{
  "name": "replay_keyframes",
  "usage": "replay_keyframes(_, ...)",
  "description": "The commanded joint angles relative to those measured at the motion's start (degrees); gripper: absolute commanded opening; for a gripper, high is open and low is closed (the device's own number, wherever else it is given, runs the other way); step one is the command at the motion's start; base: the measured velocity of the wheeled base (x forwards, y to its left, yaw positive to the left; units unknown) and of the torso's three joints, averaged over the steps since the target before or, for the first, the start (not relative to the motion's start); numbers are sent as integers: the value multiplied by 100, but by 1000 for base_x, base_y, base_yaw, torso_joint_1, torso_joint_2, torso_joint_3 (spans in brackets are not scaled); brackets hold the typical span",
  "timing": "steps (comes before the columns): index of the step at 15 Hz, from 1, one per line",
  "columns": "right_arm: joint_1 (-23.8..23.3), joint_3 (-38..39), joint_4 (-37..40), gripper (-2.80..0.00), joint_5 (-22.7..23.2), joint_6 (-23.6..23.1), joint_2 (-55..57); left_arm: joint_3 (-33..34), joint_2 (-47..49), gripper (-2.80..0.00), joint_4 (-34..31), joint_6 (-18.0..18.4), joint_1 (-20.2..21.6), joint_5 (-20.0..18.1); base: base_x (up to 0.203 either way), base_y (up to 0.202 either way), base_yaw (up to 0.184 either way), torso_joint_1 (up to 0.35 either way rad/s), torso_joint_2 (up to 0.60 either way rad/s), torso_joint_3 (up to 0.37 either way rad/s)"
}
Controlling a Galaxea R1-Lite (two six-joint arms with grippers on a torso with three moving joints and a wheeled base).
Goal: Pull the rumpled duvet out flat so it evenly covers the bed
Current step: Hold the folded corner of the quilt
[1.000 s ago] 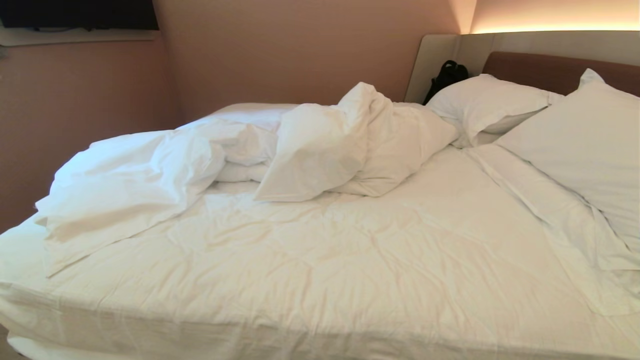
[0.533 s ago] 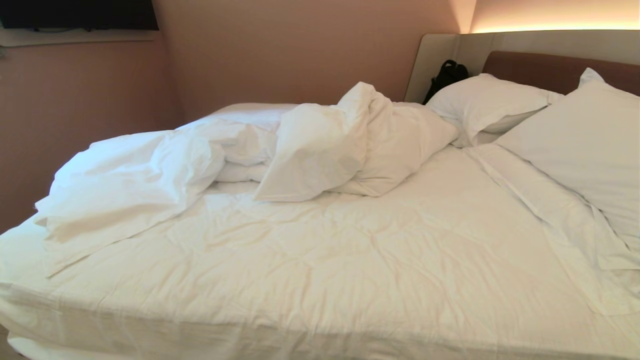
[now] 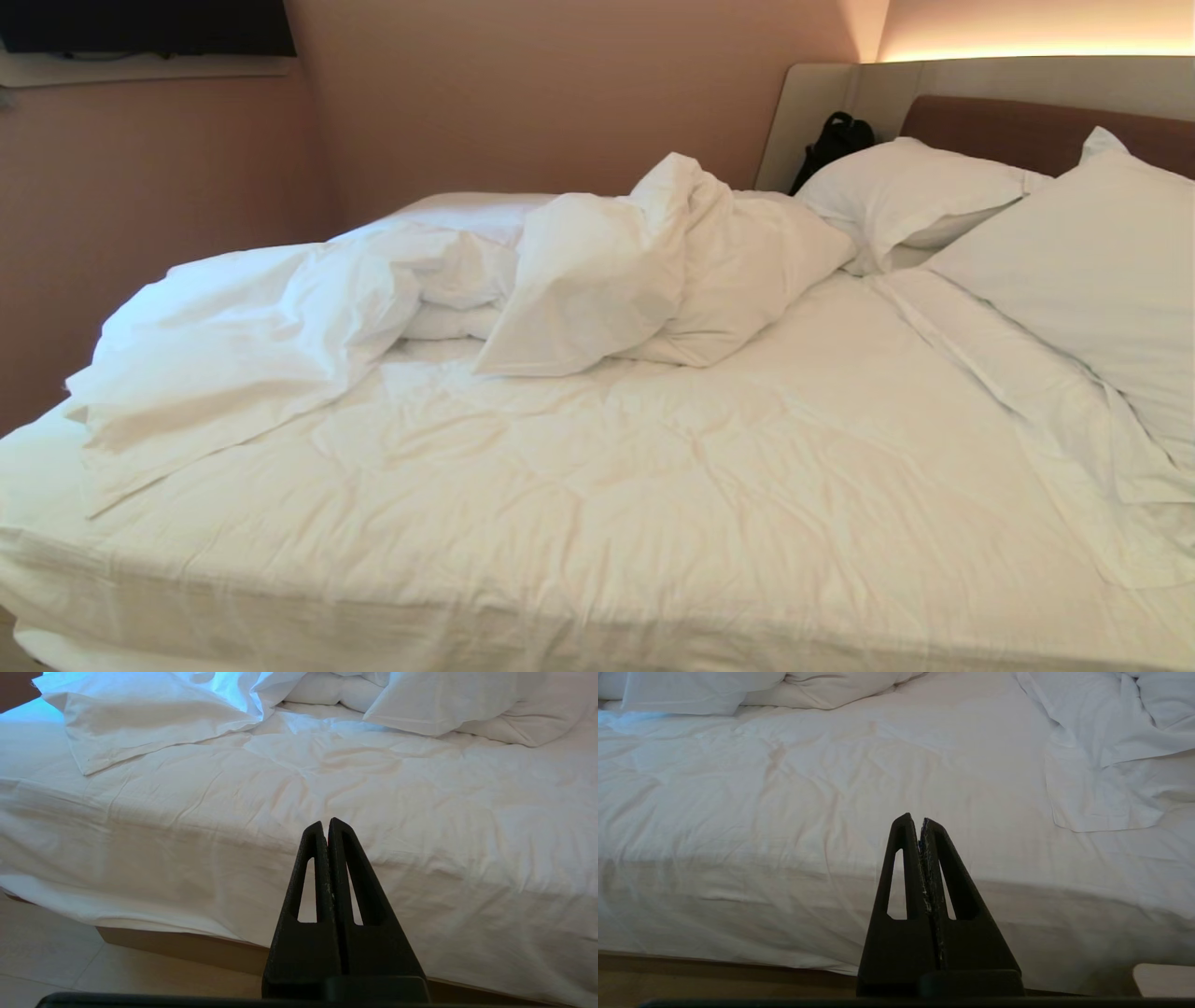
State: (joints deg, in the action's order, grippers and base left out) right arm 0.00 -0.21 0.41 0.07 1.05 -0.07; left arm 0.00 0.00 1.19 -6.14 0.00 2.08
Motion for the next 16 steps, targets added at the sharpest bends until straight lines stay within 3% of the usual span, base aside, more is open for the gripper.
replay_keyframes(1,0,-6,3,-280,1,1,7,0,0,-280,4,-35,0,10,0,0,0,0,0,0)
replay_keyframes(9,0,-6,3,-280,1,18,7,0,0,-280,4,-36,9,20,0,0,0,0,0,0)
replay_keyframes(14,0,12,-15,-280,1,45,7,-54,12,-280,-104,142,9,59,0,0,0,0,0,0)
replay_keyframes(16,0,12,-15,-280,1,45,7,-573,166,-280,-200,144,9,14,0,0,0,0,0,0)
